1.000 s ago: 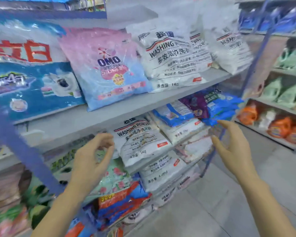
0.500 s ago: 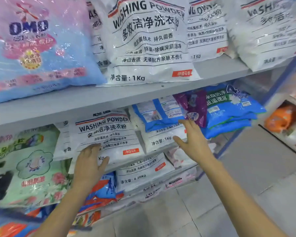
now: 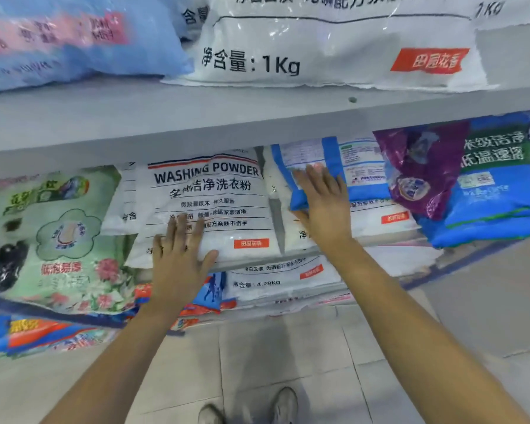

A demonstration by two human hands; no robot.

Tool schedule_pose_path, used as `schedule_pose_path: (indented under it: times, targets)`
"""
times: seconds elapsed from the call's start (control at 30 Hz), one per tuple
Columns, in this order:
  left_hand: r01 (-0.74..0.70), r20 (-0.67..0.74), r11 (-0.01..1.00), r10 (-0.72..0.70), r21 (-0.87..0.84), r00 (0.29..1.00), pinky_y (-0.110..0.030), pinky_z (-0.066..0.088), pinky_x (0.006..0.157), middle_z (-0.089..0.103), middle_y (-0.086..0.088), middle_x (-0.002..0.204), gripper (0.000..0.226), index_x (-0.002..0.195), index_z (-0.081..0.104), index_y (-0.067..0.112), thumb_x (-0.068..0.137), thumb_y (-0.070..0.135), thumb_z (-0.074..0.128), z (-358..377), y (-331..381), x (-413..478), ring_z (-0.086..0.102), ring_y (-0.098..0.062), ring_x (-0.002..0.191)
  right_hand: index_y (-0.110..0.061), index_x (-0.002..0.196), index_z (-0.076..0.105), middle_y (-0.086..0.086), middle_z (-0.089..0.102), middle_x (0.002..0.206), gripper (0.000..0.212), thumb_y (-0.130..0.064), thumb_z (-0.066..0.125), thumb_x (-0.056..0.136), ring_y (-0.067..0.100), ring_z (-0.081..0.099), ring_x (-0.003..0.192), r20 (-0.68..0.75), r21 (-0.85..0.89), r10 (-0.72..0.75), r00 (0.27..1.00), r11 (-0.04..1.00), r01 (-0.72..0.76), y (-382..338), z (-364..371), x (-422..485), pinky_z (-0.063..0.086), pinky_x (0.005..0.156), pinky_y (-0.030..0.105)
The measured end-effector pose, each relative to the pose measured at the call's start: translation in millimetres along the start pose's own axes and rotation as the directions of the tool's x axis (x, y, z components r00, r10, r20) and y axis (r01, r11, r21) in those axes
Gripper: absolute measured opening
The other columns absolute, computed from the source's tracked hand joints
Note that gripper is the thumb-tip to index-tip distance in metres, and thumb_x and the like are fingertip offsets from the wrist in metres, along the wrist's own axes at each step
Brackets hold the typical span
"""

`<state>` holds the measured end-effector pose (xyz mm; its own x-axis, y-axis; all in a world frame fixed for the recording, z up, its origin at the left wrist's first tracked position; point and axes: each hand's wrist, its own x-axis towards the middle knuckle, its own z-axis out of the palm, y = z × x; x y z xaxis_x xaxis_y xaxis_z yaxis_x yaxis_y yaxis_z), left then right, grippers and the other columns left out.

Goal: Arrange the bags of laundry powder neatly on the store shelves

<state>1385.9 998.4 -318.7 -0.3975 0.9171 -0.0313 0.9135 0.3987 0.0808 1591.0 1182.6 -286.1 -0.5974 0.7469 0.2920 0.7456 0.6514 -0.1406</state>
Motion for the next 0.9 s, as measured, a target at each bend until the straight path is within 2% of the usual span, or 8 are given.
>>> schedule_pose_path:
  times: [0.13, 0.27, 0.37, 0.43, 0.5, 0.7, 0.8, 0.9]
  targets:
    - [-0.003, 0.012, 1.0, 0.003, 0.004, 1.0, -0.061, 0.031, 0.101, 0.033, -0.022, 0.147, 0.075, 0.144, 0.032, 0.014, 0.091, 0.063, 0.01, 2, -1, 1, 0.031, -0.041, 0.135, -0.011, 0.114, 0.066, 0.007, 0.066, 0.118, 0.054, -0.019, 0.079, 0.062, 0.035, 0.059, 0.113, -0.094, 0.062, 0.013, 0.996, 0.998, -0.008, 4, 4, -5, 0.042, 0.096, 0.053]
    - [0.004, 0.001, 1.0, -0.004, -0.006, 1.0, -0.061, 0.03, 0.102, 0.034, -0.021, 0.147, 0.076, 0.143, 0.033, 0.014, 0.091, 0.063, 0.008, 0, 1, 0, 0.031, -0.041, 0.135, -0.008, 0.119, 0.062, 0.007, 0.065, 0.121, 0.042, -0.027, 0.058, 0.082, 0.028, 0.057, 0.117, -0.105, 0.297, 0.049, 0.993, 0.955, -0.016, 5, -13, -18, 0.037, 0.1, 0.042]
    - [0.001, 0.016, 1.0, -0.001, 0.004, 1.0, -0.061, 0.031, 0.102, 0.036, -0.022, 0.146, 0.077, 0.142, 0.036, 0.013, 0.091, 0.063, 0.007, -4, 3, -2, 0.033, -0.042, 0.134, -0.01, 0.119, 0.061, 0.002, 0.067, 0.113, 0.037, -0.03, 0.05, 0.091, 0.001, 0.061, 0.096, -0.083, 0.595, 0.125, 0.989, 0.802, -0.051, -1, -51, -29, 0.035, 0.088, 0.02]
    - [-0.006, 0.03, 1.0, 0.006, -0.015, 1.0, -0.061, 0.029, 0.103, 0.036, -0.022, 0.146, 0.078, 0.142, 0.036, 0.013, 0.09, 0.064, 0.006, -5, 2, -3, 0.032, -0.041, 0.135, -0.02, 0.093, 0.064, -0.026, 0.064, 0.08, 0.015, -0.02, 0.049, 0.095, -0.014, 0.053, 0.067, -0.046, 0.739, 0.193, 0.98, 0.667, -0.097, -3, -80, -35, 0.035, 0.068, 0.008]
    - [-0.004, 0.035, 0.998, 0.006, -0.057, 0.999, -0.06, 0.026, 0.105, 0.034, -0.021, 0.147, 0.082, 0.142, 0.036, 0.015, 0.088, 0.068, 0.004, -8, 0, -4, 0.029, -0.04, 0.136, -0.024, 0.062, 0.04, -0.023, 0.039, 0.042, 0.038, -0.014, 0.044, 0.098, -0.004, 0.038, 0.043, 0.025, 0.811, 0.289, 0.957, 0.553, -0.189, 0, -105, -41, 0.028, 0.049, 0.011]
    - [0.046, -0.035, 0.973, -0.055, -0.227, 0.998, -0.053, 0.016, 0.113, 0.025, -0.019, 0.152, 0.097, 0.143, 0.033, 0.009, 0.079, 0.077, 0.004, -34, 20, -15, 0.023, -0.035, 0.14, -0.019, 0.06, 0.027, -0.008, 0.026, 0.056, 0.041, -0.025, 0.042, 0.098, -0.002, 0.028, 0.036, 0.061, 0.921, 0.519, 0.853, 0.3, -0.249, -1, -179, -46, 0.021, 0.04, 0.013]
    - [0.034, 0.005, 0.859, -0.037, -0.51, 0.999, -0.044, 0.018, 0.115, 0.025, -0.01, 0.153, 0.103, 0.144, 0.03, 0.016, 0.071, 0.086, 0.013, -53, 49, -25, 0.024, -0.026, 0.14, -0.024, 0.069, 0.035, -0.009, 0.036, 0.07, 0.032, -0.04, 0.042, 0.095, -0.001, 0.038, 0.058, 0.187, 0.924, 0.534, 0.825, 0.19, -0.333, 4, -198, -49, 0.032, 0.046, 0.013]
    - [0.194, 0.264, 0.569, 0.041, -0.799, 0.964, -0.039, 0.021, 0.114, 0.026, 0.0, 0.152, 0.069, 0.144, 0.027, 0.023, 0.088, 0.06, 0.041, -80, 85, -40, 0.024, -0.02, 0.14, -0.02, 0.075, 0.043, -0.007, 0.057, 0.065, 0.026, -0.036, 0.045, 0.095, 0.004, 0.056, 0.056, 0.285, 0.939, 0.509, 0.812, 0.022, -0.343, 1, -203, -53, 0.044, 0.041, 0.014]
